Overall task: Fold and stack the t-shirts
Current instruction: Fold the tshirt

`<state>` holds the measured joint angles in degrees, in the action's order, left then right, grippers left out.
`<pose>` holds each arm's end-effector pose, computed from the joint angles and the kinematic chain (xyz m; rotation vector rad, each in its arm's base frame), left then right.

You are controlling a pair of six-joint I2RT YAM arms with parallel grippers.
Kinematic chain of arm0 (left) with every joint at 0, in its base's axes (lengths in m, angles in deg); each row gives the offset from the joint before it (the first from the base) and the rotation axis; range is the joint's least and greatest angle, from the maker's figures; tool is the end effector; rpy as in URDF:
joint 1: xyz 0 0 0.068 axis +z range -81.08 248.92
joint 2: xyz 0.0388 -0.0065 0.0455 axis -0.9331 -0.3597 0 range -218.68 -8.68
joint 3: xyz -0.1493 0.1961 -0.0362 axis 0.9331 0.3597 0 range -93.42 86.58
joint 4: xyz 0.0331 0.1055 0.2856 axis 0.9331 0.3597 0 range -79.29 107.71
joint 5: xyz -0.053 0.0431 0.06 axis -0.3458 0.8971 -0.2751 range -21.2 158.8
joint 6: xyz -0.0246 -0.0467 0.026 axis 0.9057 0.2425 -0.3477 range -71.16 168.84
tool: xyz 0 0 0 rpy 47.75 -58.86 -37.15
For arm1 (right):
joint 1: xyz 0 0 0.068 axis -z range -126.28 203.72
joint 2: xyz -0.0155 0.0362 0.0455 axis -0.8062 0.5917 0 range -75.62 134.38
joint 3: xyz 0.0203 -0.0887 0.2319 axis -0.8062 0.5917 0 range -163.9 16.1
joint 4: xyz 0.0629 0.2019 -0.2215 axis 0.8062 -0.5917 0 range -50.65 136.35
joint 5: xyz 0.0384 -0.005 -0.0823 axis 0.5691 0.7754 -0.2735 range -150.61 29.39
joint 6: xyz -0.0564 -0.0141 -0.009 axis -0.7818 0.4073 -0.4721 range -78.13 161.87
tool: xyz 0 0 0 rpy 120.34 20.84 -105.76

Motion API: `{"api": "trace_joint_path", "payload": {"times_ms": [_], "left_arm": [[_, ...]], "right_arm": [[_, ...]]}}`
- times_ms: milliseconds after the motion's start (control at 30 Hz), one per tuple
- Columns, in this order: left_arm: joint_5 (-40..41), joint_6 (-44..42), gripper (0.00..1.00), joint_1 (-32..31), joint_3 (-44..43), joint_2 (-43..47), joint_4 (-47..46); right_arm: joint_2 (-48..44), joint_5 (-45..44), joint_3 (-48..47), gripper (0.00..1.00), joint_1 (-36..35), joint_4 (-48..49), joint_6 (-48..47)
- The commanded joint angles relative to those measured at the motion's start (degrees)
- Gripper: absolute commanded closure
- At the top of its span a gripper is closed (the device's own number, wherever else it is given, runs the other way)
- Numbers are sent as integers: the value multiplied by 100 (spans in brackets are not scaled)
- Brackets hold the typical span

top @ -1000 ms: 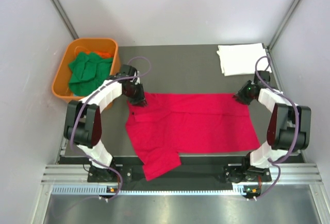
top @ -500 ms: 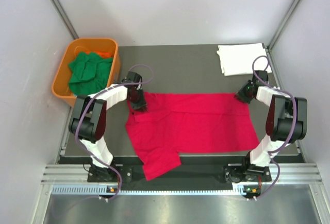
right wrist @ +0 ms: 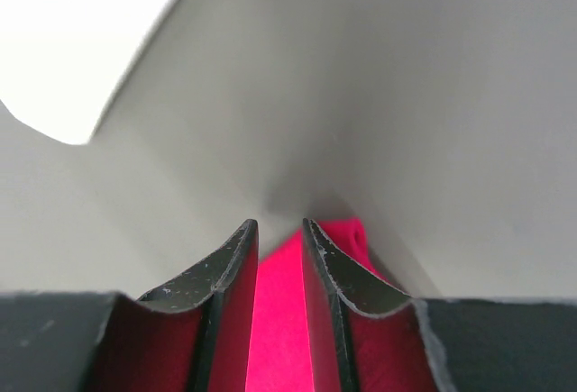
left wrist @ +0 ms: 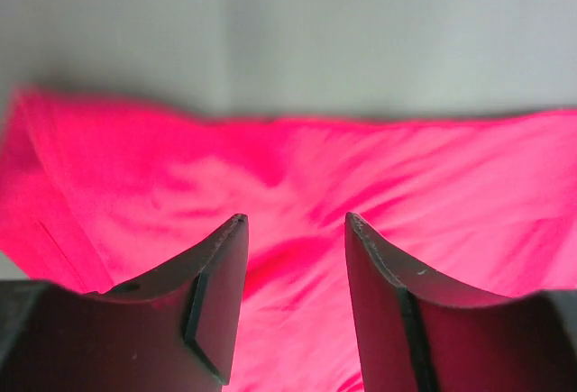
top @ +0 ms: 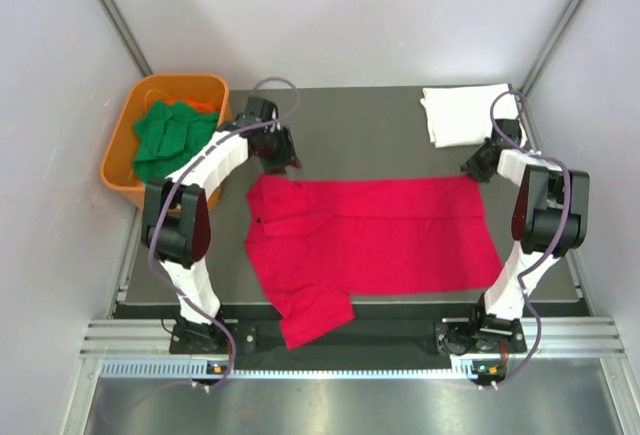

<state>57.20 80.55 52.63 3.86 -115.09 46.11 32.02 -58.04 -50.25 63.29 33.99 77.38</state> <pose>0.4188 -0.1313 0.1813 -0.2847 2.6627 -0.5493 0.4153 -0.0681 0.0999 0.9497 2.3370 0.2409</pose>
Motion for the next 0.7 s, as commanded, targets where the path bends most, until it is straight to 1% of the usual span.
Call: {"api": "trace_joint_path", "payload": {"times_ms": [0,133,233,267,300,367,400,467,500,567,600,667], "left_arm": [[210,-401,48,109,-649,147,424],[482,-533,48,205,-632,349,380],[606,-595,48,310,-614,428,459],[275,-508,47,363,-553,480,364],[-67,-438,47,564,-465,524,223],[-972,-297,49,689,-168,682,-101],[-994,-375,50,663,-114,744,-138],[-731,-480,50,610,-43,815,54],[-669,-516,50,610,157,884,46],[-791,-516,50,592,422,946,-155],[-870,-473,51,575,649,938,-234],[-1116,-437,52,453,809,859,-419]], "right_arm": [[354,-512,-159,72,98,-135,-194],[416,-555,-229,72,98,-144,-132],[591,-521,-501,72,90,-258,-132],[705,-494,-667,72,90,-336,-140],[750,-512,-765,72,90,-424,-123],[847,-503,-984,72,72,-661,-114],[751,-494,-1003,72,81,-706,-192],[602,-520,-977,71,90,-750,-351],[435,-564,-1011,70,90,-872,-508],[311,-635,-1038,68,116,-1022,-632],[267,-635,-1099,67,125,-1266,-676],[153,-713,-1135,67,125,-1549,-502]]}}
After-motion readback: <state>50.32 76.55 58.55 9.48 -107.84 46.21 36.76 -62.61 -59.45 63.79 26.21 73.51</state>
